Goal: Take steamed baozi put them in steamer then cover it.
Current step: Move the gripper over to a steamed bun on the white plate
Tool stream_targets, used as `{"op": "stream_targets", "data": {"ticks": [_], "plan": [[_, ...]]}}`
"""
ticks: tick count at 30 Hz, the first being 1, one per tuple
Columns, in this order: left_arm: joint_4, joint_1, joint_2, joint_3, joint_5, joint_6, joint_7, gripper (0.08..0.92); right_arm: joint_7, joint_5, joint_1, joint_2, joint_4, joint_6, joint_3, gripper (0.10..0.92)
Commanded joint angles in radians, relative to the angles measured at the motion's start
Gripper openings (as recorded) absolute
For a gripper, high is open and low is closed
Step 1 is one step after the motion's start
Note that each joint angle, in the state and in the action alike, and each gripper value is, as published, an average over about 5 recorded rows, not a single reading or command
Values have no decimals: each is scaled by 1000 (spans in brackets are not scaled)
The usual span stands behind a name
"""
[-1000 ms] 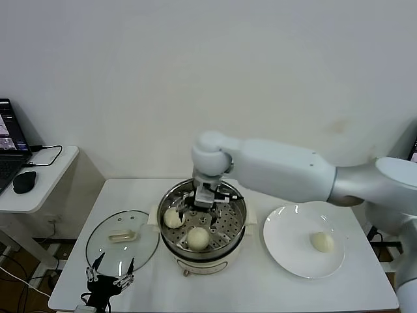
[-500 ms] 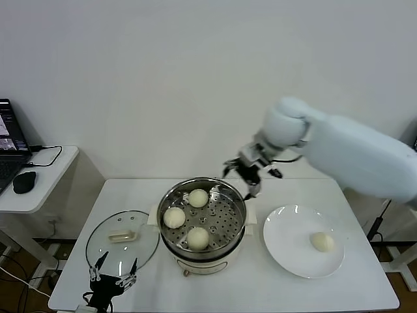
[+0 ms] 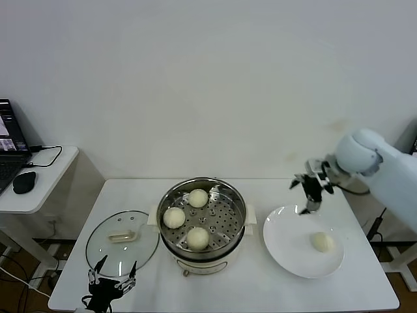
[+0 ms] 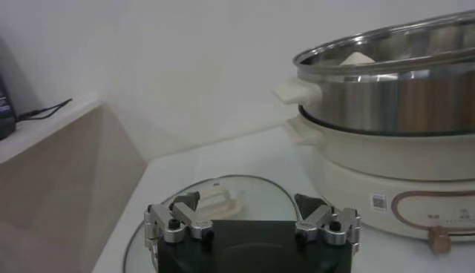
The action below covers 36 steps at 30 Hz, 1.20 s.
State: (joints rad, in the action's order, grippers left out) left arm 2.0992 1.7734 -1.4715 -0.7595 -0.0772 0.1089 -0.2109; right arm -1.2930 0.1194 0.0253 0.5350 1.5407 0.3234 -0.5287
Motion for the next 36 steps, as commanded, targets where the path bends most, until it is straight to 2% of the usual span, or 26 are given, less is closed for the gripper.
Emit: {"op": "stream_targets", "data": {"ticks": [1,11,23,36], "plan": [[0,6,2,0,5,2,-1,823,6,160,298,-60,-59,9,193,823],[-23,-3,-4,2,-1,6,-7,823,54,248,353,18,-149,-26,204,823],[-37,-1,3,-15,0,5,-6,823,97,249,380,80,-196,-31,197,823],[-39,2,1,-13,0,4,-4,823,114,264,393,80,-201,-40,201,822]]}}
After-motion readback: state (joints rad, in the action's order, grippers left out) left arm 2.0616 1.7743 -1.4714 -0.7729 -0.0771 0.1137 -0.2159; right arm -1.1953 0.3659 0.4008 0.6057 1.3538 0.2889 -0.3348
